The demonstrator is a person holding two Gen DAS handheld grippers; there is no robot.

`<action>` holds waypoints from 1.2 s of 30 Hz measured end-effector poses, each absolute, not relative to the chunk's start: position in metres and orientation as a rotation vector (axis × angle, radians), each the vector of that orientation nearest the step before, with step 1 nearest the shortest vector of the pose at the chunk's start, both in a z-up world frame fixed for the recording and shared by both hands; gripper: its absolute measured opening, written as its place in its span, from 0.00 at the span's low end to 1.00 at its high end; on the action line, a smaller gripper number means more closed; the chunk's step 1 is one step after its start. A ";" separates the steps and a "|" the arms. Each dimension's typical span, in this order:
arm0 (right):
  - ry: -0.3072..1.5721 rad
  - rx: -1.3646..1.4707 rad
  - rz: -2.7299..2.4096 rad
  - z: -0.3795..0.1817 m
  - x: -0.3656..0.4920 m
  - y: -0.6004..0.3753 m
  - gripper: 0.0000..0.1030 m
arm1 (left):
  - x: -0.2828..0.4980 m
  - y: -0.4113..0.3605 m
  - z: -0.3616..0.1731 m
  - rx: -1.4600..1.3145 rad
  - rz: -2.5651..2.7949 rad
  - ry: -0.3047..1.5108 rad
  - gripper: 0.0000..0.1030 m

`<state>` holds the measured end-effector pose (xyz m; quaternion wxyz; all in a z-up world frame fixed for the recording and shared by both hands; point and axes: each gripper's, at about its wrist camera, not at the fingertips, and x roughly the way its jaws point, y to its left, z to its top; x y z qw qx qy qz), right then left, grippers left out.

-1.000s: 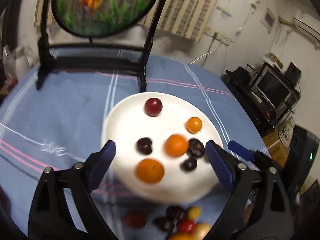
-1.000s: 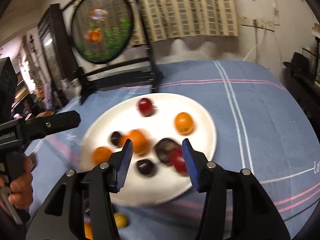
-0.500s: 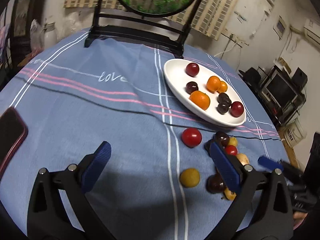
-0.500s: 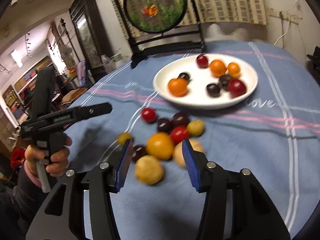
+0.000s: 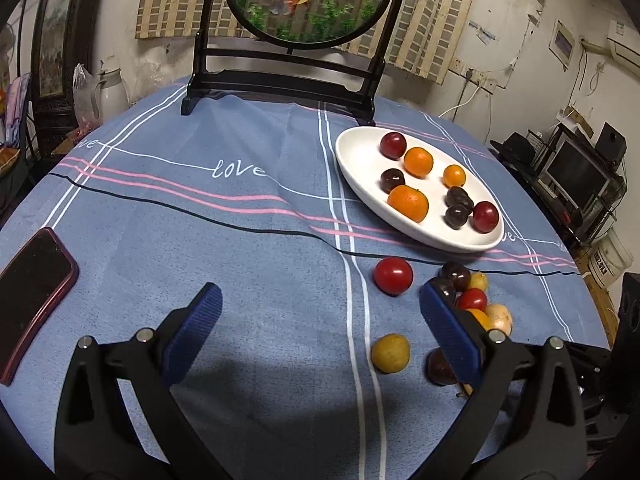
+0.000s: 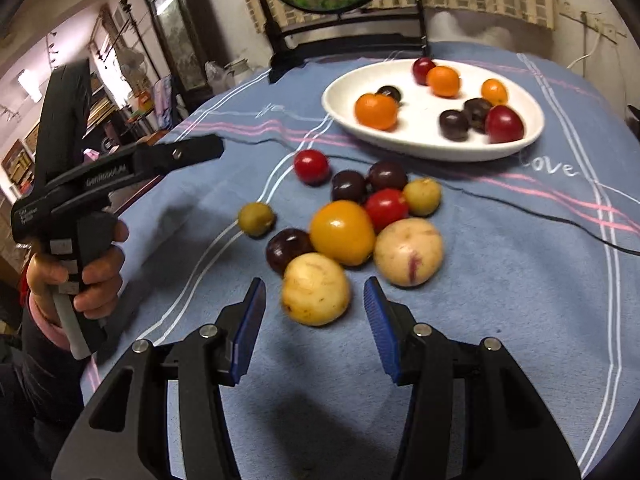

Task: Organize fruits
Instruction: 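Grasp a yellow potato with the right tool while the left grasps a small yellow fruit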

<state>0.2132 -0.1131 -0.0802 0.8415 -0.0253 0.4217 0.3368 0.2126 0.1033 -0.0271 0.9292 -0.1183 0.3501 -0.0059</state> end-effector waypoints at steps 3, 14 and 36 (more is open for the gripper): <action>0.894 -0.058 0.719 -0.081 0.214 -0.111 0.50 | 0.211 0.104 -0.027 -0.242 -0.017 0.718 0.98; 0.940 0.026 0.742 -0.087 0.223 -0.120 0.36 | 0.207 0.098 -0.027 -0.168 -0.034 0.722 0.98; 0.823 0.098 0.741 -0.064 0.216 -0.141 0.35 | 0.217 0.051 -0.065 0.019 -0.274 0.906 0.28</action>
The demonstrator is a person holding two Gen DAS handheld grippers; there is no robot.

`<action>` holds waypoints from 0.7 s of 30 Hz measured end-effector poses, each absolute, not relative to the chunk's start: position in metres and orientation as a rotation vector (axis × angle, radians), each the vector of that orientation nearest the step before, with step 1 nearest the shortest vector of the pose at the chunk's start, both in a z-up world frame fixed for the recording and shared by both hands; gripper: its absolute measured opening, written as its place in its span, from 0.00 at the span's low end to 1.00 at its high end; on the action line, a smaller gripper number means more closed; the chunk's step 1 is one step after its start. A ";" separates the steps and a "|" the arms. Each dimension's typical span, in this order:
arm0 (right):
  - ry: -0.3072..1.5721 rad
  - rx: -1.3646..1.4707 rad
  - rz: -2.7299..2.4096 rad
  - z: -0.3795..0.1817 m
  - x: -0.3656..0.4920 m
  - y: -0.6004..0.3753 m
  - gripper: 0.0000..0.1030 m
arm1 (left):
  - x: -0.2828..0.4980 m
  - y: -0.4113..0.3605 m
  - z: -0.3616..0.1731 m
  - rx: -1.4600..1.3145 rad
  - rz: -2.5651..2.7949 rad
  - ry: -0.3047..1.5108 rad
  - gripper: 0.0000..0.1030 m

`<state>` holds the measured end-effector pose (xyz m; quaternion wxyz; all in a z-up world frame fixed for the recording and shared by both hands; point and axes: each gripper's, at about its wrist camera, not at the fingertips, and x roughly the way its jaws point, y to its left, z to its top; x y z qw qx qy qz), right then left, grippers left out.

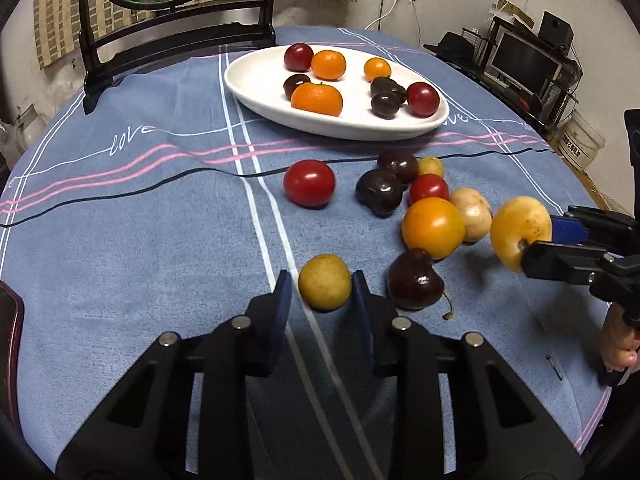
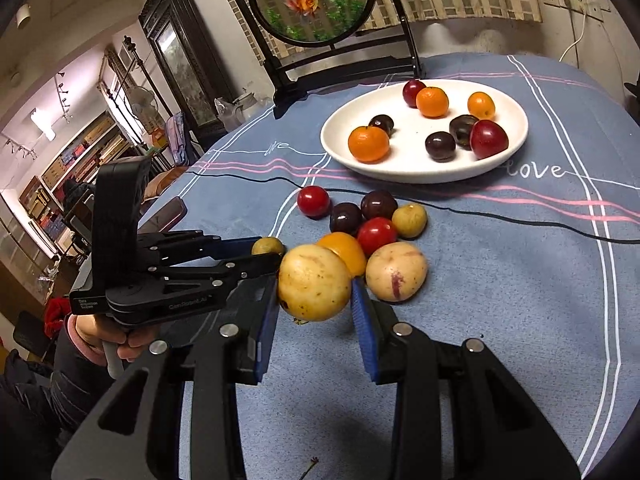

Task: Organize fruits
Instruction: 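Grasp a yellow potato with the right tool while the left grasps a small yellow fruit, then carry both yellow items over the white plate and release them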

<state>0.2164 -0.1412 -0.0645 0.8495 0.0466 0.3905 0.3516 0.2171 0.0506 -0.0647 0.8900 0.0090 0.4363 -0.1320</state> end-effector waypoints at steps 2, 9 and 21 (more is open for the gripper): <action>0.822 0.095 0.737 -0.064 0.215 -0.141 0.35 | 0.217 0.048 -0.065 0.030 -0.281 0.905 0.26; 0.801 0.094 0.740 -0.064 0.218 -0.141 0.35 | 0.212 0.048 -0.046 0.015 -0.310 0.829 0.26; 0.688 0.110 0.516 -0.031 0.365 -0.137 0.35 | 0.363 0.036 0.008 -0.092 -0.248 0.766 0.26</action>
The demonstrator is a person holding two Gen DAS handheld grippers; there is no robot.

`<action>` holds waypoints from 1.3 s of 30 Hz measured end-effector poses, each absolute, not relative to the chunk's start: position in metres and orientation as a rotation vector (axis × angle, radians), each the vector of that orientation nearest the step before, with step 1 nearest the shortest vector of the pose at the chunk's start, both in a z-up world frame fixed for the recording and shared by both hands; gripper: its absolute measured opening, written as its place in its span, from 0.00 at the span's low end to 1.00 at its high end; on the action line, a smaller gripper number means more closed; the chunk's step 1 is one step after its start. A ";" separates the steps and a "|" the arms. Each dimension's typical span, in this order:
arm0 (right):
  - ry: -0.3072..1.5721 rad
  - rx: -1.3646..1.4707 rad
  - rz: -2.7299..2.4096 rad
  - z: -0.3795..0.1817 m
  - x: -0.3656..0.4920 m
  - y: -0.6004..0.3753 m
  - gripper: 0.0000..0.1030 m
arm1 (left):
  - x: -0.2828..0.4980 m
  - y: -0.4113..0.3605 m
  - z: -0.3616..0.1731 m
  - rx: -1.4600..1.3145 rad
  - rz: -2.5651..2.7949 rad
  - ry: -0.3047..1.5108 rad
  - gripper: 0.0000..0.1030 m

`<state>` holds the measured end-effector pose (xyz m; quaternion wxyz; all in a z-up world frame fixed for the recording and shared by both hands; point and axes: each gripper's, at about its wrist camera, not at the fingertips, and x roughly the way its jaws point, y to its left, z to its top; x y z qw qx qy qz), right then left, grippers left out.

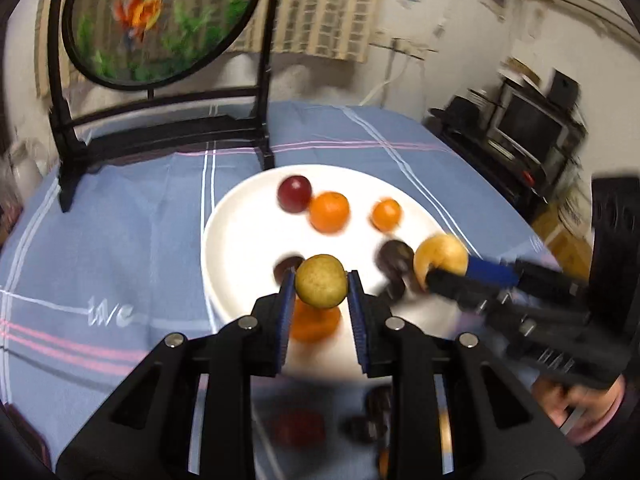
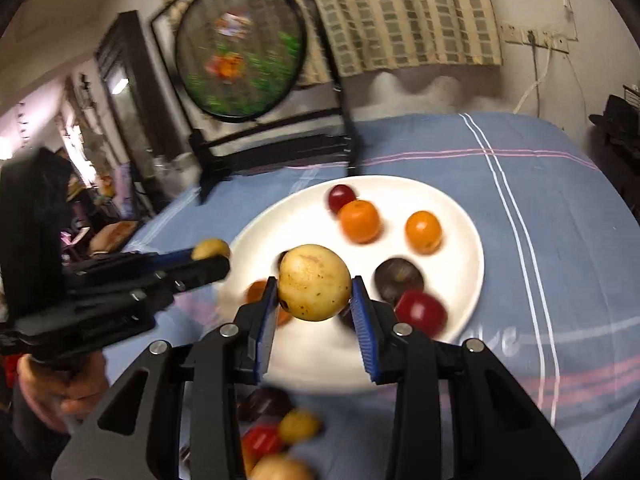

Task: Organize fruits
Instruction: 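Carry both yellow items over the white plate and release them, then move both open tools back toward the remaining fruit pile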

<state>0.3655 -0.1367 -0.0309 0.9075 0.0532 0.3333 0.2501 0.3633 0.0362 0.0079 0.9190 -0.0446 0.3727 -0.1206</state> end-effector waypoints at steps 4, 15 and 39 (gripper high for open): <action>0.737 0.088 0.482 -0.050 0.396 -0.129 0.36 | 0.407 0.042 -0.009 -0.107 -0.164 0.846 0.26; 0.649 -0.029 0.588 -0.014 0.323 -0.139 0.59 | 0.310 0.061 0.029 -0.102 -0.096 0.738 0.98; 0.777 -0.253 0.651 -0.068 0.240 -0.131 0.59 | 0.217 0.085 -0.028 -0.221 -0.008 0.713 0.98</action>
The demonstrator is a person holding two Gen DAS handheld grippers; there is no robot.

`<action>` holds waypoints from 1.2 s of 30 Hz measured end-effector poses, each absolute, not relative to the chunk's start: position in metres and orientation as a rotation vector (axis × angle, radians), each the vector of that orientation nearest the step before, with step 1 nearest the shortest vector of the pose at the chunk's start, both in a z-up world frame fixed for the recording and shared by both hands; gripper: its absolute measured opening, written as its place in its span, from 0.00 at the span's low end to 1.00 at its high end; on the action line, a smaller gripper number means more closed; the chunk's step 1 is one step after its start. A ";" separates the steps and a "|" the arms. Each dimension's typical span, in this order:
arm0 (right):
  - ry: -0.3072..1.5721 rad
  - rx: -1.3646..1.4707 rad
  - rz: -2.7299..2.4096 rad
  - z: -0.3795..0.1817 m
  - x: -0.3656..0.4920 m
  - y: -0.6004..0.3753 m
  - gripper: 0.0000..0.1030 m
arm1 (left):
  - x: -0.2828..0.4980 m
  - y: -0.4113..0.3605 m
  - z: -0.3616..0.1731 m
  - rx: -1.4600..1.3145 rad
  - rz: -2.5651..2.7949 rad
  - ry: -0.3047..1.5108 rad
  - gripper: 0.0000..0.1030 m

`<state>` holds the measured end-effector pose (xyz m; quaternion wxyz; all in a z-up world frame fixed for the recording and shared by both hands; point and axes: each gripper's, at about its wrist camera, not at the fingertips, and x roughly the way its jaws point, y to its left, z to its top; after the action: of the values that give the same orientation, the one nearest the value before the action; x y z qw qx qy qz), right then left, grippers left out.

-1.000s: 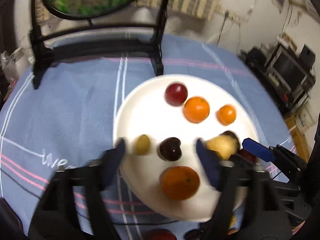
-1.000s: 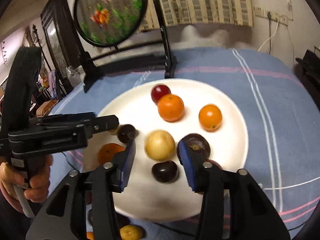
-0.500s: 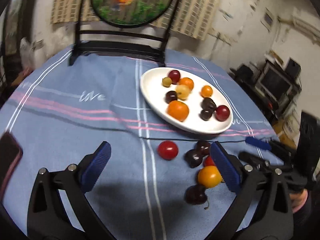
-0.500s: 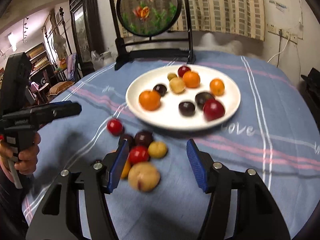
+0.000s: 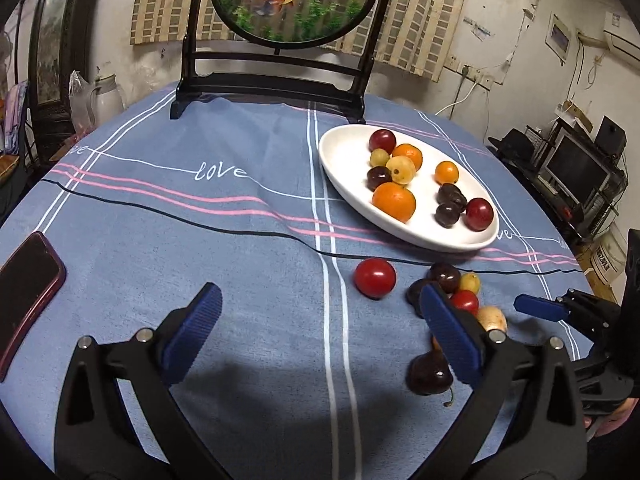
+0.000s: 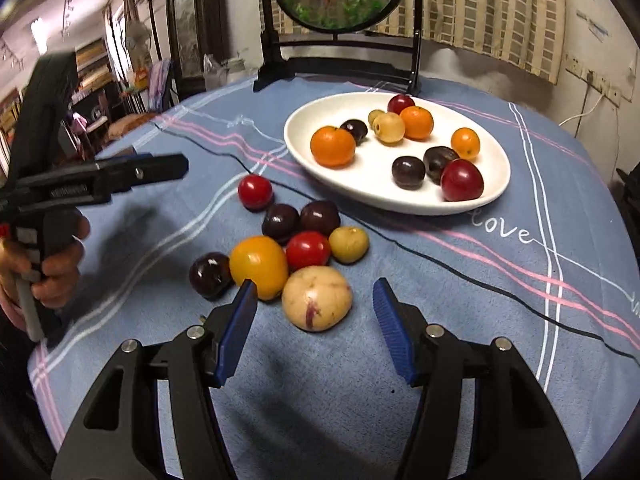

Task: Organize fruits
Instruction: 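Move both open tools back toward the remaining fruit pile, then grasp a pale potato with the right tool while the left grasps a dark cherry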

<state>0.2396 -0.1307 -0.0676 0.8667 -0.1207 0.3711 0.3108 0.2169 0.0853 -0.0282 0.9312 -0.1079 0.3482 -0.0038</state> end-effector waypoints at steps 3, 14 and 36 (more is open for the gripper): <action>0.788 -0.266 0.644 -0.071 0.241 -0.130 0.53 | 0.216 0.085 -0.028 -0.211 -0.002 0.713 0.98; 0.818 -0.308 0.640 -0.082 0.243 -0.123 0.51 | 0.215 0.082 -0.027 -0.195 -0.009 0.712 0.98; 0.798 -0.097 0.595 -0.063 0.261 -0.159 0.40 | 0.202 0.023 -0.035 0.058 -0.297 0.764 0.89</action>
<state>0.2610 -0.1587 -0.0631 0.8775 -0.0466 0.3825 0.2855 0.2020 0.0232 -0.0347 0.9167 0.0282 0.3715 -0.1446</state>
